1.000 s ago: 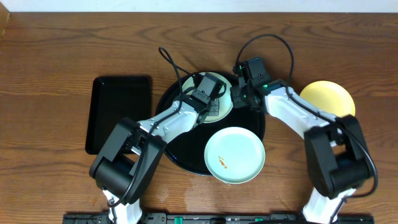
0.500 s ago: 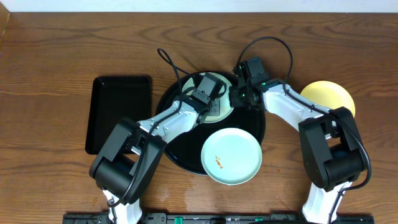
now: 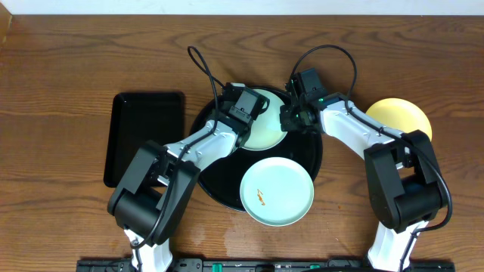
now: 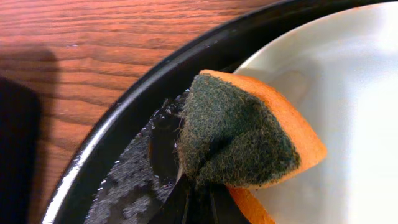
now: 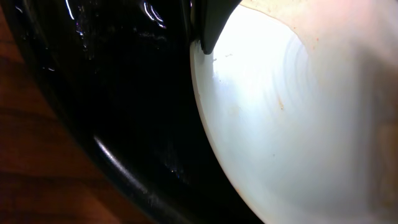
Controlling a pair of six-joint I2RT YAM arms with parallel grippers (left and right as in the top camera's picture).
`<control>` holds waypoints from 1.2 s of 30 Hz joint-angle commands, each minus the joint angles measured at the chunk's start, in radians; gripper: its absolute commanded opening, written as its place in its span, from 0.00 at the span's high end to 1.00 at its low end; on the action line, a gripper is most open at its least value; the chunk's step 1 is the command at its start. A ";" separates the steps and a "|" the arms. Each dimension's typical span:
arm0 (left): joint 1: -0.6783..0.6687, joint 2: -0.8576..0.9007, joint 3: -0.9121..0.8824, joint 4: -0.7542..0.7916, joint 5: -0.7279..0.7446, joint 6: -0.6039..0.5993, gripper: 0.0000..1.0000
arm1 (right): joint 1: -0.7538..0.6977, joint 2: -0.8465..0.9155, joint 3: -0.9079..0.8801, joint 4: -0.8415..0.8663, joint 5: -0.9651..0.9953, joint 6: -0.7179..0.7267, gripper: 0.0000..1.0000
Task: Clean dirty plates on tray and stack at the side
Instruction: 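Scrub the upper green plate with the sponge in the left gripper, then return the sponge to the small black tray and release it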
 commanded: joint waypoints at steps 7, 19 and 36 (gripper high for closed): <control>0.029 -0.147 0.037 -0.068 -0.165 0.026 0.93 | -0.028 0.047 -0.048 -0.064 0.131 -0.027 0.99; 0.238 -0.490 0.036 -0.455 0.217 -0.072 0.93 | -0.028 0.019 -0.043 -0.072 0.120 -0.101 0.99; 0.613 -0.389 -0.091 -0.478 0.457 0.018 0.73 | -0.028 0.015 -0.043 -0.069 0.112 -0.115 0.99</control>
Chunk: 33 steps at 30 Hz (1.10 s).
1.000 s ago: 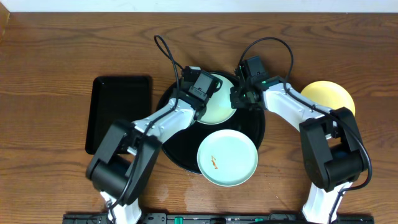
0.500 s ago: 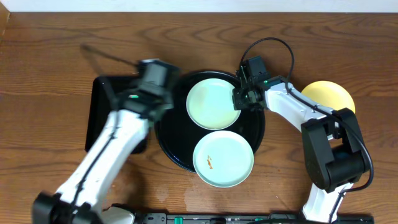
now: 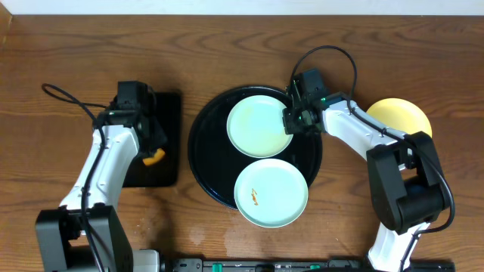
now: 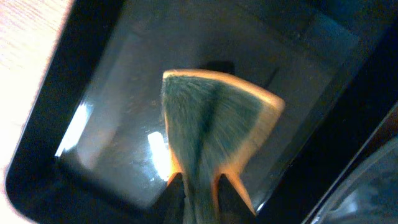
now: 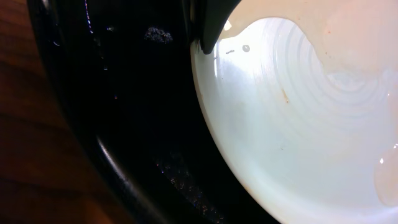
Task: Clean dirty plates on tray and stack at the side
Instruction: 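Return the sponge to the small black tray and release it, then grasp the upper green plate rim with the right gripper and lift it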
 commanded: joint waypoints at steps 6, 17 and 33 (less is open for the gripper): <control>-0.015 -0.045 0.031 0.094 0.435 0.090 0.54 | -0.020 0.027 -0.042 -0.023 0.076 -0.034 0.99; -0.233 0.067 0.026 0.259 0.423 0.084 0.71 | -0.041 0.027 -0.042 -0.011 -0.151 -0.032 0.93; -0.295 0.348 0.026 0.453 0.558 0.029 0.90 | -0.095 0.027 -0.042 -0.002 -0.328 -0.024 0.93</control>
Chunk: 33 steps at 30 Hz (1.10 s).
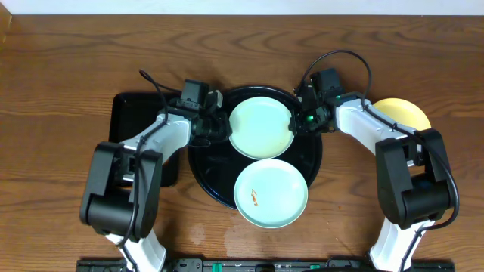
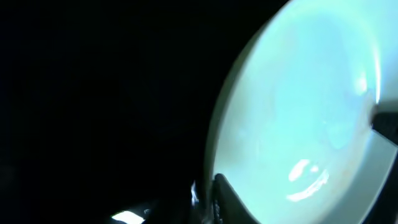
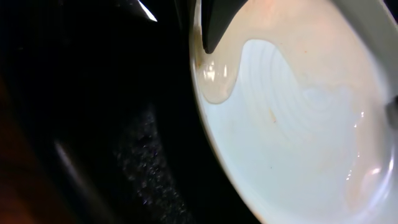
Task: Clean dirty plates on tray and stack at the side
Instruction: 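Grasp the upper green plate rim with the right gripper and lift it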
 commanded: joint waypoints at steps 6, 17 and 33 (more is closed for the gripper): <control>-0.001 0.060 0.021 0.002 -0.051 -0.005 0.92 | -0.003 0.019 -0.013 0.033 -0.288 -0.121 0.94; -0.004 0.079 0.021 0.006 -0.055 -0.004 0.92 | -0.002 0.019 -0.013 0.056 -0.487 -0.215 0.83; 0.026 -0.052 0.045 -0.025 0.010 -0.003 0.42 | -0.001 0.001 -0.009 0.054 -0.314 -0.060 0.99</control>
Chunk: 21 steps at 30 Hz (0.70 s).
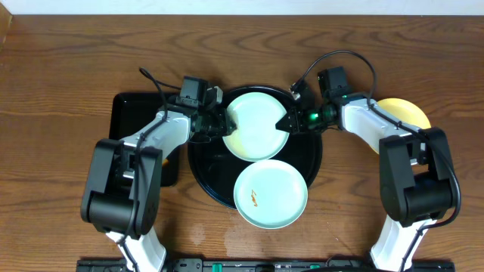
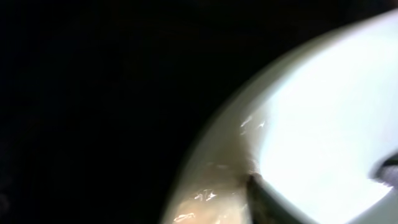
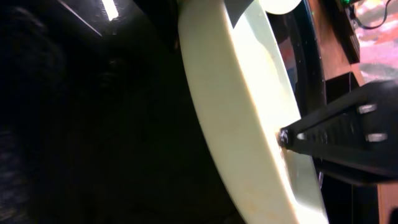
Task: Clean dirty plates on tray and stack at the side
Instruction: 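Grasp the upper green plate rim with the right gripper and lift it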
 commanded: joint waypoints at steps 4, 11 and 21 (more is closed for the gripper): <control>0.052 -0.187 0.018 -0.121 -0.010 0.019 0.36 | 0.032 -0.080 0.001 -0.021 0.209 -0.004 0.99; 0.117 -0.378 0.018 -0.288 -0.045 0.087 0.33 | 0.076 -0.264 0.001 -0.050 0.504 -0.004 0.99; 0.166 -0.436 0.018 -0.396 -0.154 0.105 0.33 | 0.230 -0.410 0.001 -0.109 0.907 -0.004 0.99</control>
